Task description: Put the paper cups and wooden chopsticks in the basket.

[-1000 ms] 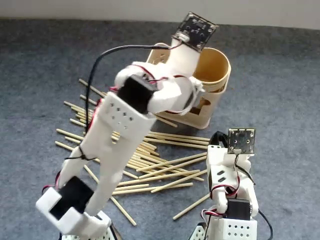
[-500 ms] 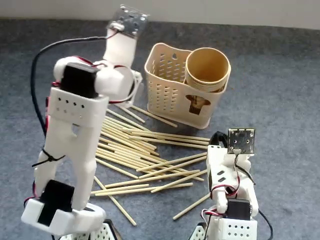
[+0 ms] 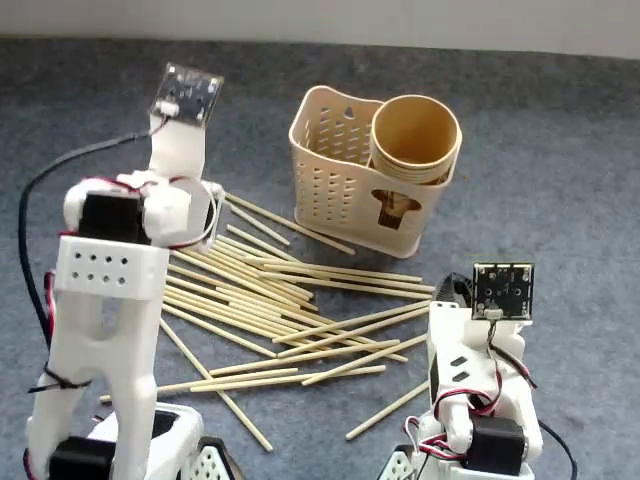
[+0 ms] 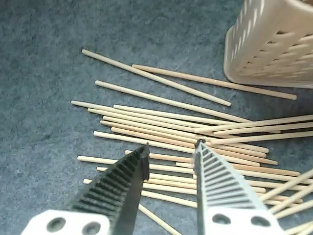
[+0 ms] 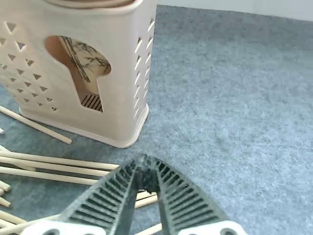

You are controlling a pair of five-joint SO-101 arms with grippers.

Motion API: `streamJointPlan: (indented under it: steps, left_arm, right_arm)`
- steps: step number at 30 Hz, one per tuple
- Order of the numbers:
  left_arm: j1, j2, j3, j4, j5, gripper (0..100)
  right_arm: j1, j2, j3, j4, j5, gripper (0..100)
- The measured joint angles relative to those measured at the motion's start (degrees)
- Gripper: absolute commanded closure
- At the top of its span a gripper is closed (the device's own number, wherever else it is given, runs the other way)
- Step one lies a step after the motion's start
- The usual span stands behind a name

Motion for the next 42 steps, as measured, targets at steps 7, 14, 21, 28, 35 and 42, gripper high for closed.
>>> streamJointPlan:
  steps: [7,14,21,28,35,42]
  left_arm:
    - [-7.6,-11.1,24.2,-13.3,0.0,84]
    - [-15.6,-14.6,41.3,-24.2,0.0,84]
    - [-16.9,-14.9,50.4,-30.0,0.0,84]
    - [-16.9,-15.0,50.8,-30.8,0.0,84]
    - [-17.0,-15.0,54.9,-34.5,0.0,84]
    - [-17.0,-15.0,55.2,-35.1,0.0,84]
  right_arm:
    - [0.1,16.0,-3.3,0.2,0.2,98.8]
    - [0.3,36.0,-12.1,0.2,-5.1,91.3]
    - [8.1,49.8,-18.9,0.2,-13.2,90.6]
    - [15.9,59.9,-22.5,0.1,-17.6,90.6]
    - [17.1,62.3,-20.8,-3.5,-18.5,90.6]
    - [17.8,62.4,-10.1,-15.1,-18.5,90.6]
